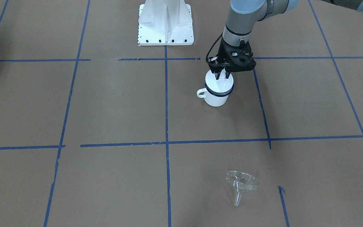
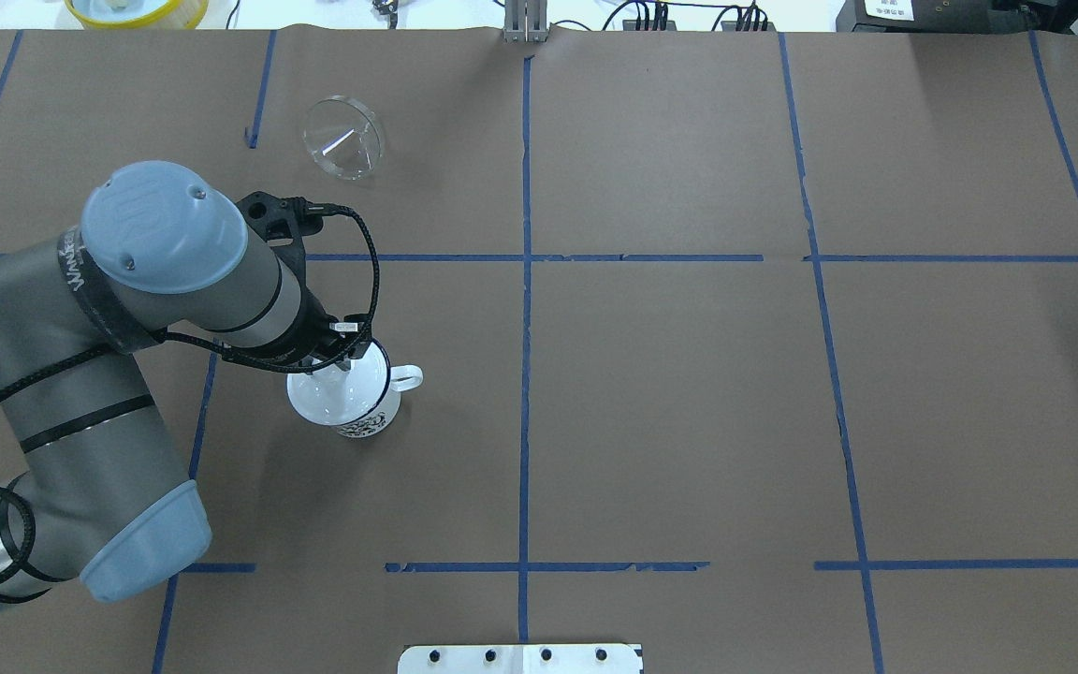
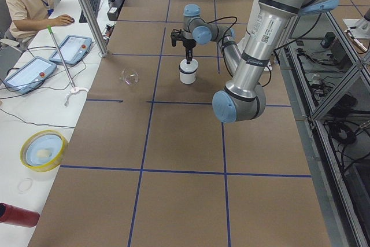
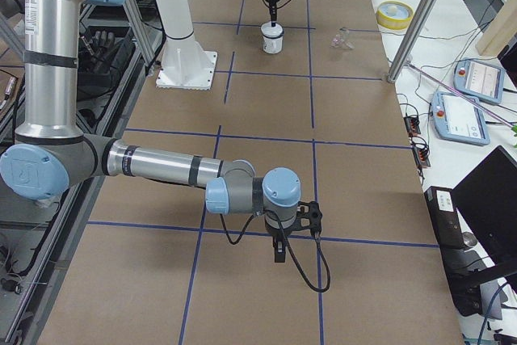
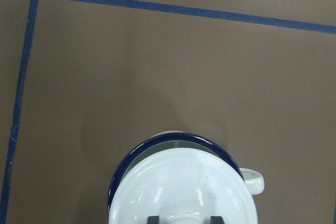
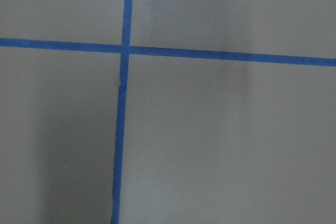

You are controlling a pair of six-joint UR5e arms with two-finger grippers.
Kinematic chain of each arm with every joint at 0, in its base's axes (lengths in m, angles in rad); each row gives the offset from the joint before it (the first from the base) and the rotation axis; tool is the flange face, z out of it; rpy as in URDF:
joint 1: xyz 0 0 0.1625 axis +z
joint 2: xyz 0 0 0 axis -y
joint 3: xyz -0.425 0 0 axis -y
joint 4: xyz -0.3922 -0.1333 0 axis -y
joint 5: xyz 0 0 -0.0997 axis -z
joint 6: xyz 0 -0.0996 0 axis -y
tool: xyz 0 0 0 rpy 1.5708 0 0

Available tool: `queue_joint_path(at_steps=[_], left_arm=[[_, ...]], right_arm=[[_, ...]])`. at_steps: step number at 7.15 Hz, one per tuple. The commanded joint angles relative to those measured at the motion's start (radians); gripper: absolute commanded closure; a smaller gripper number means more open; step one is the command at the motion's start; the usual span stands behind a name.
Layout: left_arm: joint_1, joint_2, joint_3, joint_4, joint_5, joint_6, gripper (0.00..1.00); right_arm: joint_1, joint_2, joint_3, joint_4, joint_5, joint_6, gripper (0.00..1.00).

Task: Remove funnel from cup
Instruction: 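Lower the lid onto the mug and open the left gripper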

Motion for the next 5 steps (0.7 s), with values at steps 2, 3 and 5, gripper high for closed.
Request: queue_joint_path(at_steps=[2, 3, 5], left_arm=[[0.000, 0.000, 0.003, -0.001, 0.000, -0.001, 1.00], [0.000, 0.000, 0.003, -0.001, 0.000, 0.000, 1.00], [0.000, 0.000, 0.008, -0.002, 0.000, -0.002, 1.00]], right_arm=[[0.000, 0.000, 0.000, 0.000, 0.000, 0.000, 0.00], [0.000, 0.000, 0.000, 0.000, 0.000, 0.000, 0.00], [0.000, 0.000, 0.000, 0.000, 0.000, 0.000, 0.00]])
